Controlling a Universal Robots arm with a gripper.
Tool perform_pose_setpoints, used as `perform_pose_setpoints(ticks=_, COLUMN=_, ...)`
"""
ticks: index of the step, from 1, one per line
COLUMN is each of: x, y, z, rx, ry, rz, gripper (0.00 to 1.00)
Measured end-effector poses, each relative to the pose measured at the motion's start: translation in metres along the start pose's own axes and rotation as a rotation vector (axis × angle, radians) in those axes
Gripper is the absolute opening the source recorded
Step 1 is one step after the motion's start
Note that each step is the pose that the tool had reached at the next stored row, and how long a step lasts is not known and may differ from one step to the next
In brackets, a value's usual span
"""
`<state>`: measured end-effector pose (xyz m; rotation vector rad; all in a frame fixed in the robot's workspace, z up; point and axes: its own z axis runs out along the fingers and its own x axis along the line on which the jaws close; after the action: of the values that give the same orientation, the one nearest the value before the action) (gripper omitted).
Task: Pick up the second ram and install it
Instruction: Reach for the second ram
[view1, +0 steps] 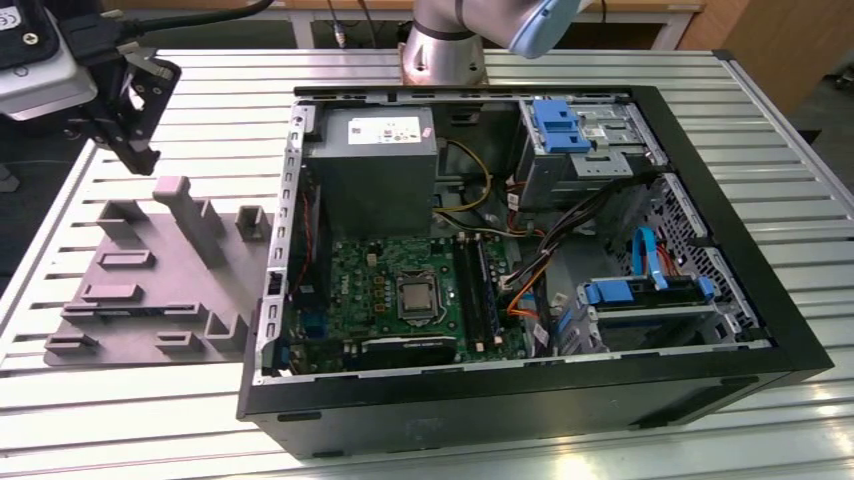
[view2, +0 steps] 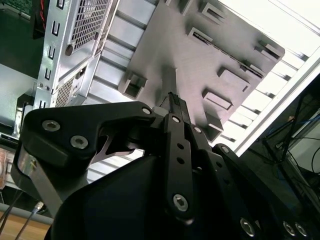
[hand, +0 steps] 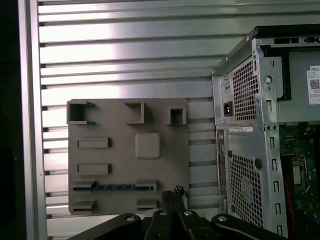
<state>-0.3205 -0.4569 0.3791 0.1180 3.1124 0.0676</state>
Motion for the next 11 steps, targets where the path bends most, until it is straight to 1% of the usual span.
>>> perform_pose_setpoints(ticks=5, x=0.0020, y=-0.0018, z=0.0008, rx=0.0000, ry=0.0001, rz=0.000, gripper=0.11)
perform_pose_setpoints(ticks=11, x=0.0050, y=-0.0057, z=0.0021, rx=0.0000, ry=0.0001, rz=0.000, gripper=0.11)
